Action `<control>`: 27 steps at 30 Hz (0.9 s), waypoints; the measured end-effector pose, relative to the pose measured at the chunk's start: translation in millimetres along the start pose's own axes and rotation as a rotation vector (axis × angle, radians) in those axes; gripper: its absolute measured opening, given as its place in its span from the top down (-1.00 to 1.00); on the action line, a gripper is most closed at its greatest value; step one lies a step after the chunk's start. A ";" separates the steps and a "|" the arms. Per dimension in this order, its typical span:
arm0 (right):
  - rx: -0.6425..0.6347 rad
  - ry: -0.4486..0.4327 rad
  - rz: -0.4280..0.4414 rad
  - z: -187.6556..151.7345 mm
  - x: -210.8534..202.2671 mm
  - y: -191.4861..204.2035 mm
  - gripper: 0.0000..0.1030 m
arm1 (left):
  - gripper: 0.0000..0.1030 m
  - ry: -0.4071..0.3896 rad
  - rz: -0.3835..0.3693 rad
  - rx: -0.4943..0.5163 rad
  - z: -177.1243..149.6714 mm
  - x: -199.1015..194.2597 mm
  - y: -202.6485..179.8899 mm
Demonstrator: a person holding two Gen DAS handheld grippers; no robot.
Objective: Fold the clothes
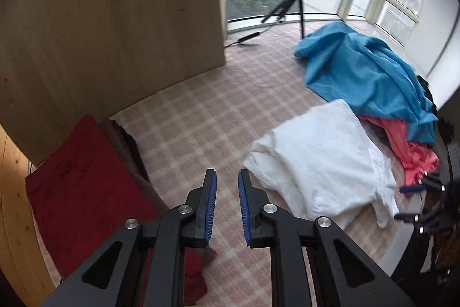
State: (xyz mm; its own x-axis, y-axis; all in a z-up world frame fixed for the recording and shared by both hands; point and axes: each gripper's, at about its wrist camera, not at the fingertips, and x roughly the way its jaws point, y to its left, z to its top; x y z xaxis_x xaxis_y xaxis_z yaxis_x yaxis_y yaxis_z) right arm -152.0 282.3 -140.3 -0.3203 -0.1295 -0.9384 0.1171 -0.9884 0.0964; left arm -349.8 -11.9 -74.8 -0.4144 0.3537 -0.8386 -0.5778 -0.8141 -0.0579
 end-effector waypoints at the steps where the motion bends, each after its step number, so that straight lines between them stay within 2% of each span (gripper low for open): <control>1: -0.021 0.009 -0.023 0.3 7.4 6.2 -0.11 | 0.76 -0.009 0.014 -0.026 1.5 3.9 4.3; 4: -0.089 0.032 -0.096 6.7 27.2 14.1 -0.07 | 0.76 -0.031 -0.016 -0.047 -14.3 7.6 -3.2; 6: -0.132 0.030 -0.122 11.7 27.2 12.4 0.51 | 0.75 -0.034 -0.024 -0.035 -30.3 8.1 -16.6; 8: -0.163 0.014 -0.146 14.3 18.2 10.4 0.70 | 0.73 -0.028 -0.056 0.006 -48.1 6.0 -34.0; 12: -0.216 -0.030 -0.198 16.0 -4.9 8.8 0.74 | 0.66 -0.018 -0.036 0.069 -78.1 -4.0 -62.9; 16: -0.269 -0.073 -0.250 17.7 -28.0 7.3 0.67 | 0.67 -0.057 -0.051 0.042 -113.9 -31.3 -74.3; 18: -0.296 -0.095 -0.276 18.5 -39.6 6.6 0.30 | 0.67 -0.081 -0.048 0.021 -135.8 -48.7 -77.5; 20: -0.318 -0.120 -0.297 16.8 -51.4 6.8 0.27 | 0.70 -0.102 -0.043 -0.004 -161.3 -66.7 -80.6; 24: -0.295 -0.208 -0.243 -30.4 -77.4 24.8 0.27 | 0.69 -0.097 -0.008 -0.051 -209.8 -83.6 -85.3; 27: -0.359 -0.268 -0.327 -60.3 -72.4 38.7 0.27 | 0.70 -0.083 0.045 -0.107 -237.4 -81.0 -90.4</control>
State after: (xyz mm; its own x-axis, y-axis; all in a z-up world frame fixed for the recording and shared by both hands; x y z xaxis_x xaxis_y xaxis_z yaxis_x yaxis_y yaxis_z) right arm -67.6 258.2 -88.6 -0.6163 0.1176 -0.7787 0.2695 -0.8976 -0.3489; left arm -97.1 -76.3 -130.2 -0.4973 0.3491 -0.7942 -0.4810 -0.8728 -0.0825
